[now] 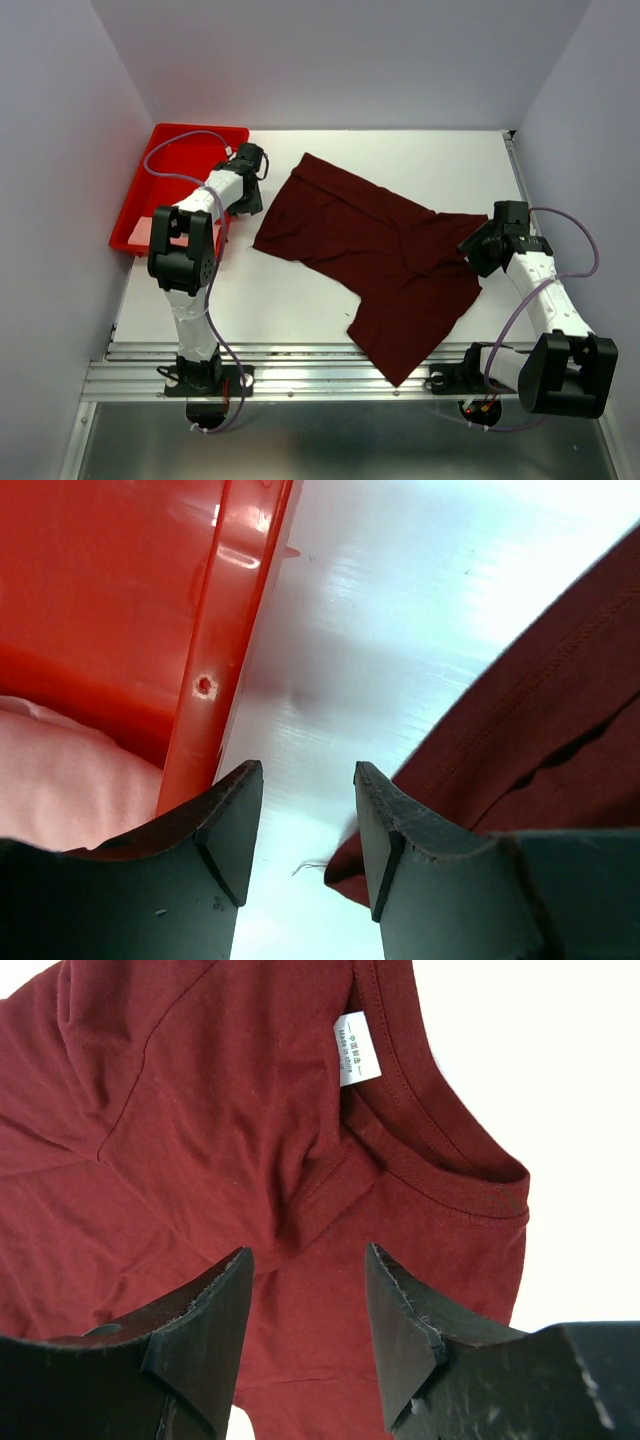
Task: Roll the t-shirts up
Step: Fold the T-shirt at the center of the board.
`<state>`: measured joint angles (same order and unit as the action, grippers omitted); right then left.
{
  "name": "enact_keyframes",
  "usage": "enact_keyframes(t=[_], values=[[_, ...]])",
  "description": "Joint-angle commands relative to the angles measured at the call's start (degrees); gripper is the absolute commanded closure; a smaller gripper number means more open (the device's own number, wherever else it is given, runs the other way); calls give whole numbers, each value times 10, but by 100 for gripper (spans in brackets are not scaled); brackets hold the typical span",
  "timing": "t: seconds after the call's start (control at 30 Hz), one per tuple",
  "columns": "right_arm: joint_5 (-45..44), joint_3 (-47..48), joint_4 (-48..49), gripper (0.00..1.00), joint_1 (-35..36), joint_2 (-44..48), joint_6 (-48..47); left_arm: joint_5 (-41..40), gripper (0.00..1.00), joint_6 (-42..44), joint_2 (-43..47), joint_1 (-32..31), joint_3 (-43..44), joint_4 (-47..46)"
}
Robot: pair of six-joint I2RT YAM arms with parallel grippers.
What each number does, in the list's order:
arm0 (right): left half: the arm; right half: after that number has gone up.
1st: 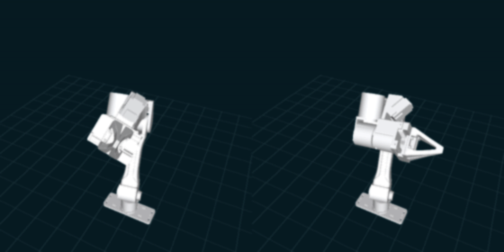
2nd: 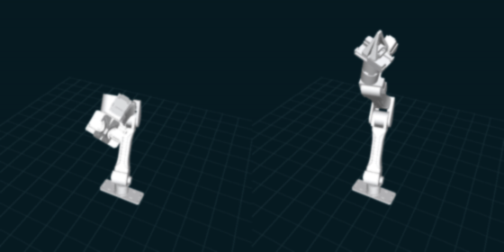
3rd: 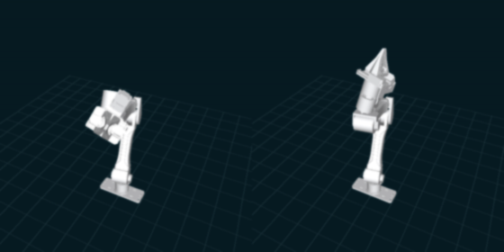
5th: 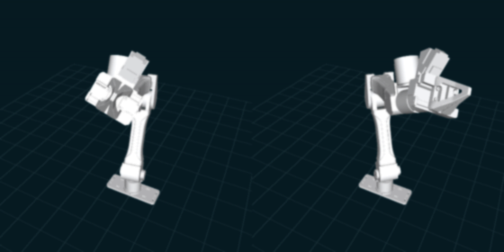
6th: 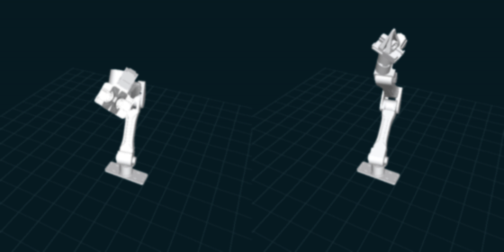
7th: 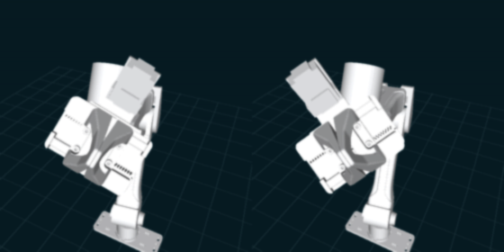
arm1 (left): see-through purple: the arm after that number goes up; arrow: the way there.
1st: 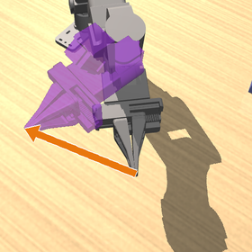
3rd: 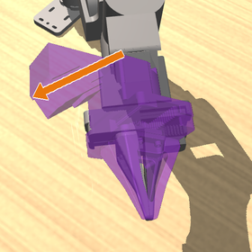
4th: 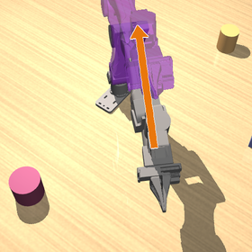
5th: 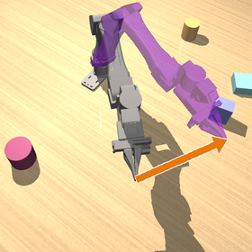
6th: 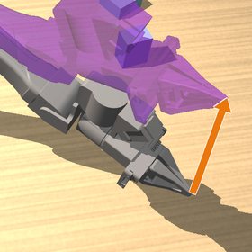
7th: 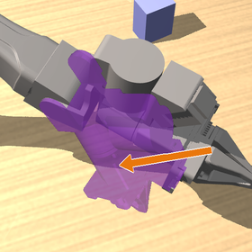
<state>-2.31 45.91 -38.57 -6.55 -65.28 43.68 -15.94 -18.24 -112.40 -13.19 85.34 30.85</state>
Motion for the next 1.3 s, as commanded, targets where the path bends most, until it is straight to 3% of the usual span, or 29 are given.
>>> enact_keyframes(t=[0.0, 0.27, 0.47, 0.63, 1.27], values=[[6, -6, 15, 46, 1, 9, -8, 32, 47, -4, 40, -3, 47, -14], [5, -7, 14, 46, 1, 14, -6, 110, 46, -30, -47, -74, 213, -9], [-9, -2, 2, 45, 1, 26, -11, 133, 47, -64, -163, -72, 371, -11], [-17, 5, -4, 43, 1, 26, -15, 176, 46, -69, -234, -71, 442, -7], [-27, 11, -7, 43, 1, 14, -16, 166, 45, -95, -316, -63, 456, -47]])
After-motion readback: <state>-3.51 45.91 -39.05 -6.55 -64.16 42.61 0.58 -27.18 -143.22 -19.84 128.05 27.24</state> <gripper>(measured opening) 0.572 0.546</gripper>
